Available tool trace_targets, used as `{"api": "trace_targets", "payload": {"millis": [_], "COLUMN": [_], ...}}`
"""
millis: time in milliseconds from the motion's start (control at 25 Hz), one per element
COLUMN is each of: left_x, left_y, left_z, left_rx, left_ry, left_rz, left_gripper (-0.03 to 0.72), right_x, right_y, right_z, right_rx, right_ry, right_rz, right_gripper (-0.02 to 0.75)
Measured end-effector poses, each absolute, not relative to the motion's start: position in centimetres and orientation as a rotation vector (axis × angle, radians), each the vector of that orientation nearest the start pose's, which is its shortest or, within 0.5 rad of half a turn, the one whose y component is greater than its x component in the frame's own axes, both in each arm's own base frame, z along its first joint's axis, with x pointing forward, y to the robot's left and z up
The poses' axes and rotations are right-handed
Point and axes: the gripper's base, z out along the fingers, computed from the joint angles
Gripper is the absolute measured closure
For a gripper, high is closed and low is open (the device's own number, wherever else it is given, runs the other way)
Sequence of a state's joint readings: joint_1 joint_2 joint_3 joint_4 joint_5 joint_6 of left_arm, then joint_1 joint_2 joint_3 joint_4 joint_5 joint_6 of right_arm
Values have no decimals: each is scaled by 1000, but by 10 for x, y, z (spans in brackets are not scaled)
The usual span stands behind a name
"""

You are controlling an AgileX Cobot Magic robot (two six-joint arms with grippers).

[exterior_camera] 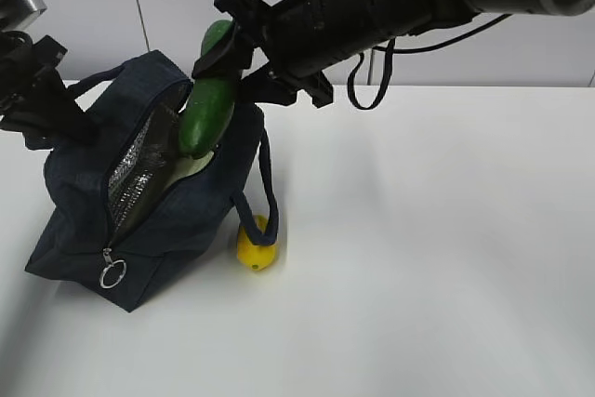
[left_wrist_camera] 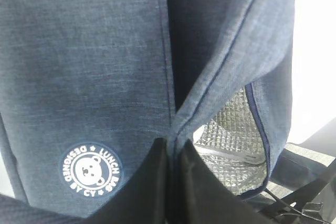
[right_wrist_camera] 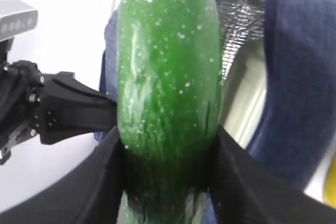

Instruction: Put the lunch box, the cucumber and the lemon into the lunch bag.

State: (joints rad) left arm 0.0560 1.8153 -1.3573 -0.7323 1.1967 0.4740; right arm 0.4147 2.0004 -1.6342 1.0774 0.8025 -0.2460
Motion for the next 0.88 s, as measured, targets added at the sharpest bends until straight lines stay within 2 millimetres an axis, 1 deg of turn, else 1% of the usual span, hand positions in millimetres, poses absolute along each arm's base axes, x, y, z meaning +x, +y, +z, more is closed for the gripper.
{"api": "trace_targets", "payload": {"millis": [80, 200, 480, 640, 880], "left_x": [358, 358, 358, 359, 360], "left_y": [-37, -37, -37, -40, -42], "left_z": [247, 247, 247, 249, 251], "left_rx": [197, 195, 190, 166, 147], "left_ry": [2798, 2796, 2791, 2767, 2747], "left_rz": [-956, -961, -971, -1016, -1061], "left_gripper": [694, 694, 694, 694, 694], "right_x": [394, 400, 402, 401, 405], "right_y": [238, 243, 260, 267, 269], "right_z": [262, 247, 213, 205, 190], "right_rx": [-56, -14, 15, 33, 74], "right_ry": [2459, 2454, 2508, 2507, 2525], "right_rz": [1353, 1393, 1425, 1458, 1469], "right_gripper": [386, 386, 386, 387, 387]}}
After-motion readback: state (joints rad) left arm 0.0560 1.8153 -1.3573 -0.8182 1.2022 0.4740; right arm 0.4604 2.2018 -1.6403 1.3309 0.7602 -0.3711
